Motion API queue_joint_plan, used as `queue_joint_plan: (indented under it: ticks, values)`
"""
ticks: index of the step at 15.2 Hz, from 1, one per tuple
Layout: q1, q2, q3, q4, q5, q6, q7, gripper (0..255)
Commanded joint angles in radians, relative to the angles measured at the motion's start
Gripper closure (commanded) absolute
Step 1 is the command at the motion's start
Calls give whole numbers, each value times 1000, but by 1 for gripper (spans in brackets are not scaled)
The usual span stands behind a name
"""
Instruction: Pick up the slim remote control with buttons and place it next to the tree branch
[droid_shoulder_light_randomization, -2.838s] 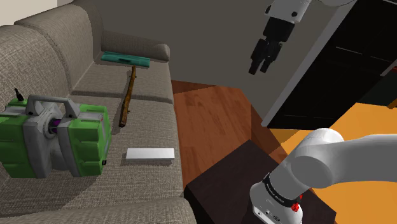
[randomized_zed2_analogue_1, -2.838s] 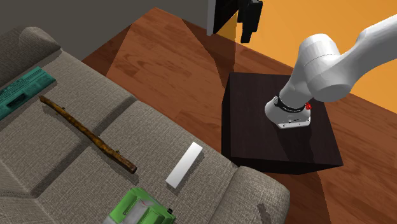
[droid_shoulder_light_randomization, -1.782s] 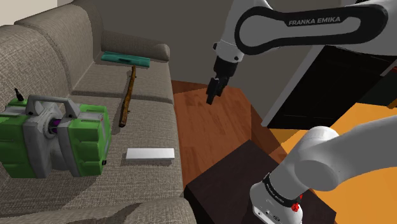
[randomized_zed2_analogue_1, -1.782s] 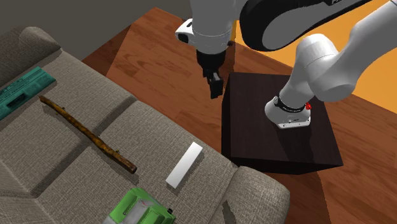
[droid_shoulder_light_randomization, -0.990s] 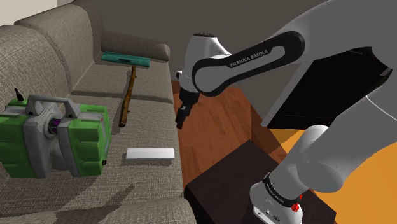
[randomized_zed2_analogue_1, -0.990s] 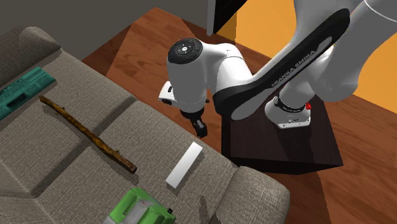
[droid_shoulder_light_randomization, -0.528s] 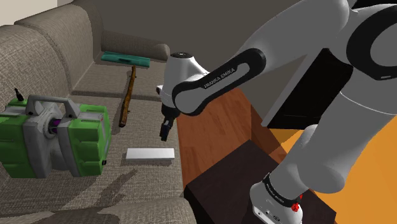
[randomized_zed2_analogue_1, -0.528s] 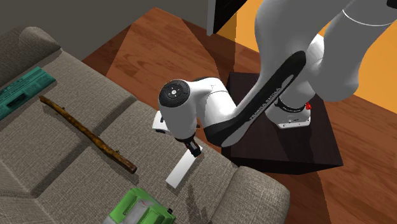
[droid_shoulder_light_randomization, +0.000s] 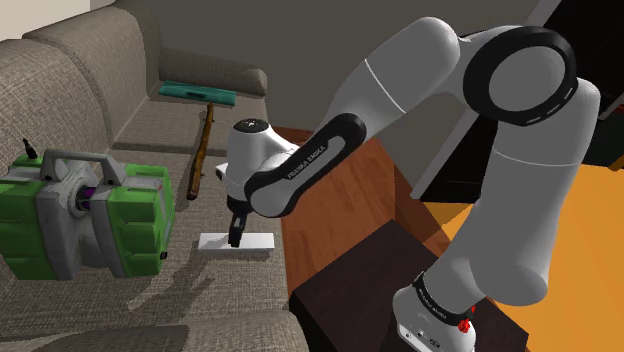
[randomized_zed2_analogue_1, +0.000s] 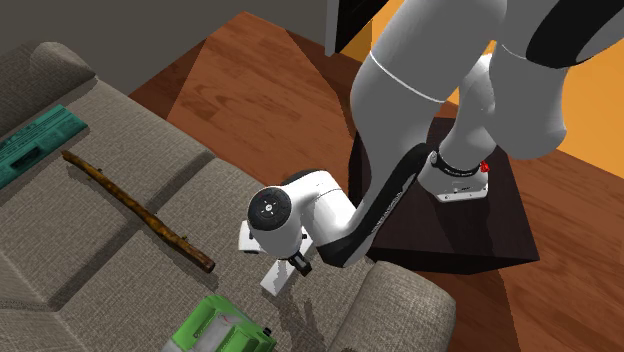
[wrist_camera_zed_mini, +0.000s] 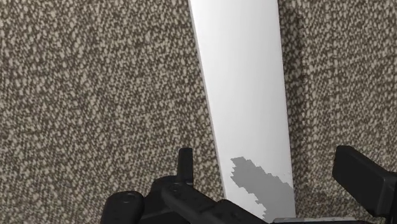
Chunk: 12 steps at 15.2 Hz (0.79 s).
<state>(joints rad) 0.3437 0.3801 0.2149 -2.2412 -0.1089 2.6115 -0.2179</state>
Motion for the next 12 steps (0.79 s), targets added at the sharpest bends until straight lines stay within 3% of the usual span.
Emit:
queue_joint_plan:
  ticks: [1, 12]
  values:
    - [13, 41, -7, 15, -18, 26, 10, 0]
    - [30, 112, -28, 29, -41, 83, 27, 0]
